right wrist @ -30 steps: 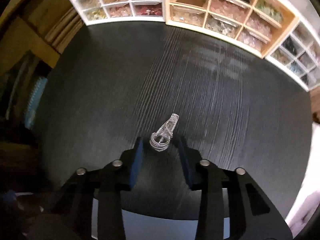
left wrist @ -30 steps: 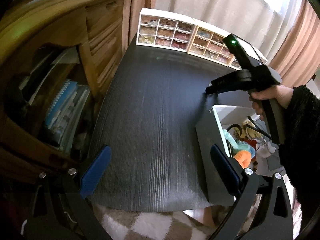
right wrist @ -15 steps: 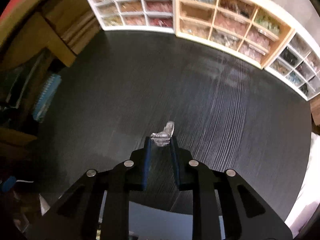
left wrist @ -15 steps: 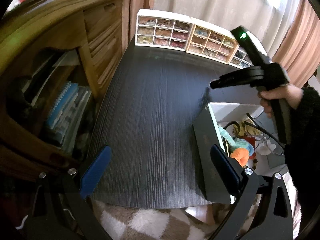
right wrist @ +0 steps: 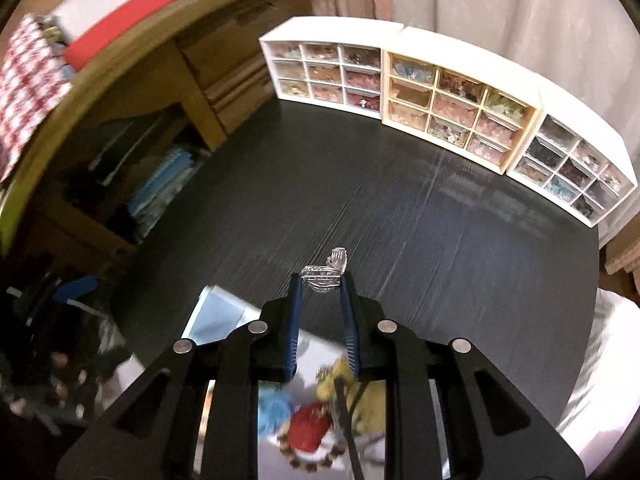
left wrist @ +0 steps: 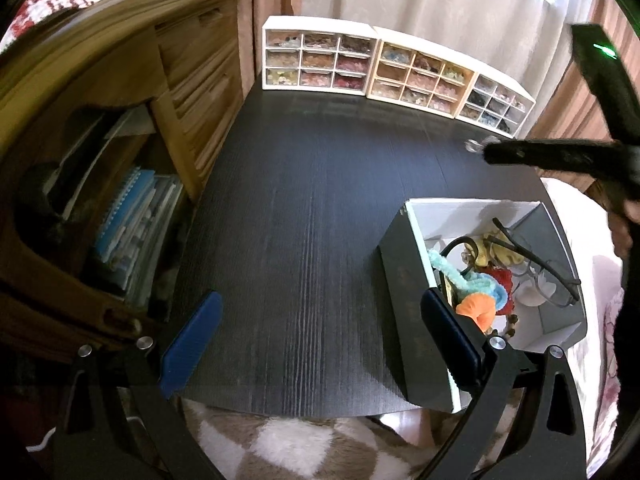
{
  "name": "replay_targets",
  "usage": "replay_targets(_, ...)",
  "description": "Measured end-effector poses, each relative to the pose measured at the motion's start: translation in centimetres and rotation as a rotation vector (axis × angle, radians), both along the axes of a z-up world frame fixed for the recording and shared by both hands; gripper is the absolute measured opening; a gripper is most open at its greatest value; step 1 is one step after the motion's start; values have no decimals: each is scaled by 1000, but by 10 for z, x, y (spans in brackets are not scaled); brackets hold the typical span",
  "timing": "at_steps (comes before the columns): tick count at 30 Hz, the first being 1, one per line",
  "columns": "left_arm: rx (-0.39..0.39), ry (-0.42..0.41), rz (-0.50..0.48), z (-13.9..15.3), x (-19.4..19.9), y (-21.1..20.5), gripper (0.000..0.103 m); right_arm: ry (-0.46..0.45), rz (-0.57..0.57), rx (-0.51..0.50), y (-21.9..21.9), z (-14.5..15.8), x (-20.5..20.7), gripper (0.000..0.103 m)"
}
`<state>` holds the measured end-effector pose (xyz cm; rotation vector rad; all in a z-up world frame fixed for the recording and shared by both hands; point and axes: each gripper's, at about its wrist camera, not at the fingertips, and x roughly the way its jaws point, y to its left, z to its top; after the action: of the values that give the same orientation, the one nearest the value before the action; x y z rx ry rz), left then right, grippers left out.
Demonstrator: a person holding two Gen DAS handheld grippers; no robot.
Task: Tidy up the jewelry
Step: 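Carry crystal charm into white box and open right tool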
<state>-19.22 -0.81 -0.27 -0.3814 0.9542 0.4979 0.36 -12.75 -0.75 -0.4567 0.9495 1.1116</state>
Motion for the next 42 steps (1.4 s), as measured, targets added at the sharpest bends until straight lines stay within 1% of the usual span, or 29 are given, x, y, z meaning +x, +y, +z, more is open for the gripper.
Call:
replay_targets(3,5,3,0,0,2,-2,99,-7,30,-3,-24,0,-13,20)
replay_targets(6,3,8,-5,0,5,-5,99,12,44,-8,-40,-7,-22,20)
replay_targets(12,1,18,-26,-2,12,-11,99,61,61,-74,-74,-40,-40,20)
replay_targets(15,5,22,-25,-3,14,-12,99,86,72,-86,-80,-53,-47,20)
replay_targets(18,6,27,-23,-3,15,-12,99,74,80,-94,-82,-60,-54,20)
replay_targets(22,11,36,-26,-4,17,-14,99,112,84,-82,-81,-71,-52,20)
replay_targets(26,13,37,-32,-3,17,-16,99,130,80,-53,-80,-70,-52,23)
replay_targets(27,15,36,-31,-3,17,-17,99,138,77,-38,-81,-68,-52,27)
replay_targets(28,15,38,-30,-4,18,-17,99,143,75,-27,-82,-66,-51,38)
replay_targets(29,14,38,-29,-4,17,-17,99,146,73,-17,-82,-62,-51,44)
replay_targets(31,14,40,-31,-4,18,-16,99,153,76,25,-85,-53,-50,61)
replay_targets(32,14,42,-32,-4,18,-16,99,149,75,49,-87,-47,-50,65)
replay_targets(33,12,43,-36,-4,18,-17,99,142,68,74,-89,-40,-50,72)
replay_targets(35,11,43,-40,-5,19,-17,99,137,69,113,-94,-30,-49,78)
replay_targets(36,13,43,-42,-5,19,-17,99,137,67,136,-96,-25,-48,85)
replay_targets(37,15,44,-45,-5,20,-17,99,131,62,163,-100,-19,-46,94)
replay_targets(38,16,46,-47,-6,21,-18,99,125,57,181,-102,-15,-44,97)
replay_targets(42,15,52,-56,-7,23,-20,99,64,6,256,-114,-2,-27,96)
